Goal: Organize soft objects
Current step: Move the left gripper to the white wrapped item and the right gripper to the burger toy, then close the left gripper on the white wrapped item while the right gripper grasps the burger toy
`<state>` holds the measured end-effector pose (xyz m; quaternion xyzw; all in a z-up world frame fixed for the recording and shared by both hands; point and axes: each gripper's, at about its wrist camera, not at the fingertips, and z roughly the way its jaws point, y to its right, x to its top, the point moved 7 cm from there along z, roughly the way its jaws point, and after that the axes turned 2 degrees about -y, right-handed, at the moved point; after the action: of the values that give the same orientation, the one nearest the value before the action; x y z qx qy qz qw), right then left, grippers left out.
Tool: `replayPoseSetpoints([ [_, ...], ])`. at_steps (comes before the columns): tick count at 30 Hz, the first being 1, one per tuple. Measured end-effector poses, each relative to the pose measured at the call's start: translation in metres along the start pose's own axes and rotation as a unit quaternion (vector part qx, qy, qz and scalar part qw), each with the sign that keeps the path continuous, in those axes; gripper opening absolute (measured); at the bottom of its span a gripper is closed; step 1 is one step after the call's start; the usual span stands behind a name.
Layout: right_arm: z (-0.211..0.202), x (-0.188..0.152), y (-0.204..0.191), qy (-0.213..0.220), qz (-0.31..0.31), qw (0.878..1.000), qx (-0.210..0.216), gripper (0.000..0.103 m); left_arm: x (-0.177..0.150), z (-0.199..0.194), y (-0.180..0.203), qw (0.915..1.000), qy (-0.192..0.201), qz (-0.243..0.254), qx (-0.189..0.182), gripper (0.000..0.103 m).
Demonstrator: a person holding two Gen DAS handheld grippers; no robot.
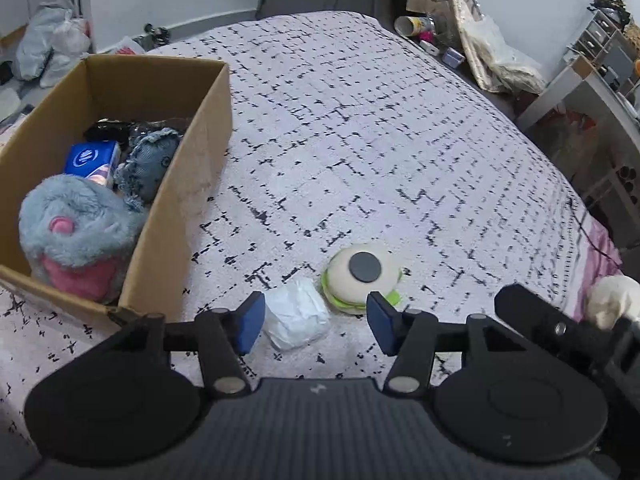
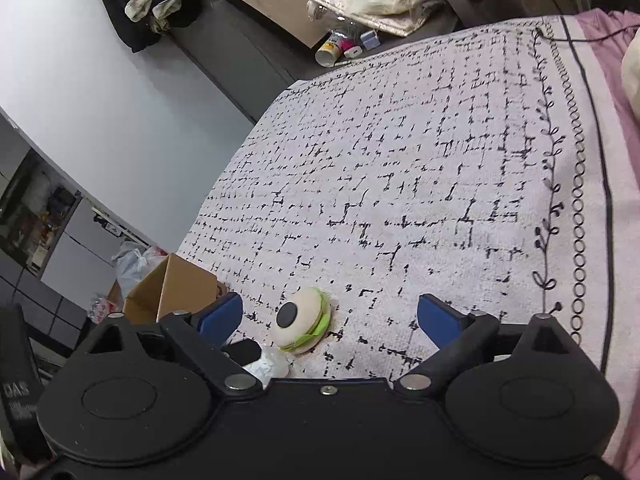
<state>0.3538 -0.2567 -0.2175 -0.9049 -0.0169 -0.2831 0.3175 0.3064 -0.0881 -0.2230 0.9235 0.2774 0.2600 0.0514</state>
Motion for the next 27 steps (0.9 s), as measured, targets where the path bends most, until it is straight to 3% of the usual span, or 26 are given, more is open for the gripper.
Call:
replayPoseSetpoints([
  [4,0.008,0.001,-0.004,-0.005,-0.002,1.000,0.012,0.093,-0.008,0.012,-0.008,0.9994,-0.009,-0.030,0.017,0.052],
  [6,0.014,0.000,-0.006,-0.011,-0.005,1.000,0.019,0.084,-0.010,0.016,-0.009,0.9992,-0.006,-0.030,0.024,0.052],
  [14,0.038,-0.008,-0.013,-0.040,-0.023,0.999,0.025,0.075,-0.013,0.031,-0.024,0.9967,0.001,-0.079,0.020,0.048],
  [27,0.069,-0.017,-0.030,-0.071,-0.063,0.995,0.012,0.073,-0.016,0.023,-0.035,0.9977,-0.003,-0.067,-0.002,0.046],
])
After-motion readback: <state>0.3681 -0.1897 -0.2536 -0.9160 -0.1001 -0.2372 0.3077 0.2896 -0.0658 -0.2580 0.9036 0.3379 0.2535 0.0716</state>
